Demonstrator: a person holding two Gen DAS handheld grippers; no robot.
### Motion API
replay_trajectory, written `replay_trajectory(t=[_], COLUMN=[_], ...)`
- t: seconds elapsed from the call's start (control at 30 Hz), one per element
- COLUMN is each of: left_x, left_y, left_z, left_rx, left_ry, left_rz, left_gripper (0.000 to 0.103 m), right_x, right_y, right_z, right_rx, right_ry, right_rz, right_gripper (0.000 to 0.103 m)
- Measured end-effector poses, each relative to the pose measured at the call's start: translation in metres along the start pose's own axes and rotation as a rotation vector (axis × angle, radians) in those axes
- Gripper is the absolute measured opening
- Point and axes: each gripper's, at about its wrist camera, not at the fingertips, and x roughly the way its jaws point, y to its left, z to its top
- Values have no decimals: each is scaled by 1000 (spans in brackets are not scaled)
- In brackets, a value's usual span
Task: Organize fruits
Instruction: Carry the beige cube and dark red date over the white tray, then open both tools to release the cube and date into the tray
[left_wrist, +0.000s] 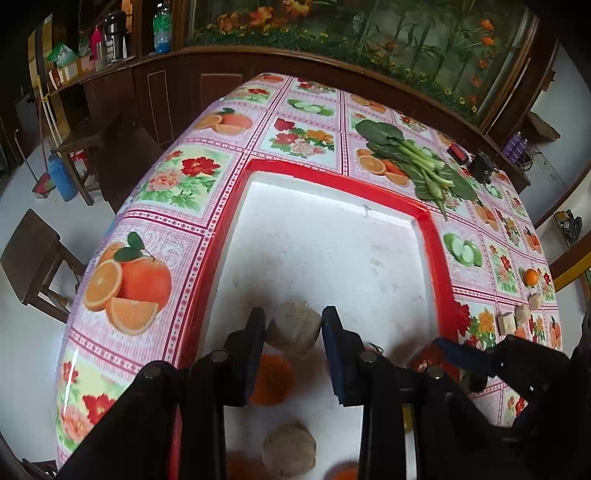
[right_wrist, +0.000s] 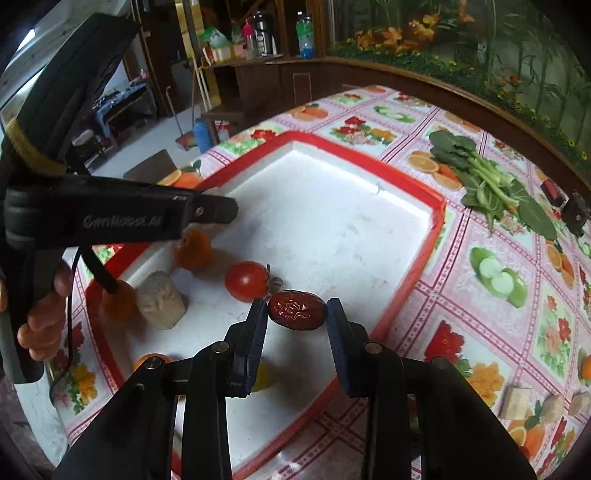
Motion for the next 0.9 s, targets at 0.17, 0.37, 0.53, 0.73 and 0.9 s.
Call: replay_trajectory(t=[0.17, 0.37, 0.53, 0.73, 0.9], left_x=[15, 28, 32, 31, 29], left_y=[-1, 0, -1, -3, -4], left_z=[4, 4, 3, 1, -2], left_rx=[4, -3, 5, 21, 27], left_ry=[22, 51, 54, 53, 65], left_rz=[1, 7, 16, 38, 53], left_gripper=[34, 34, 35, 35, 36], right_x=[8, 15, 18, 20, 17], right_y=[-2, -4, -7, -6, -4], right_z=[-2, -4, -4, -3, -4], right_rx=[2, 11, 17, 10, 14], right_ry=[25, 45, 51, 58, 61], right_rz=[2, 3, 0, -10, -7], right_gripper=[32, 32, 32, 34, 37])
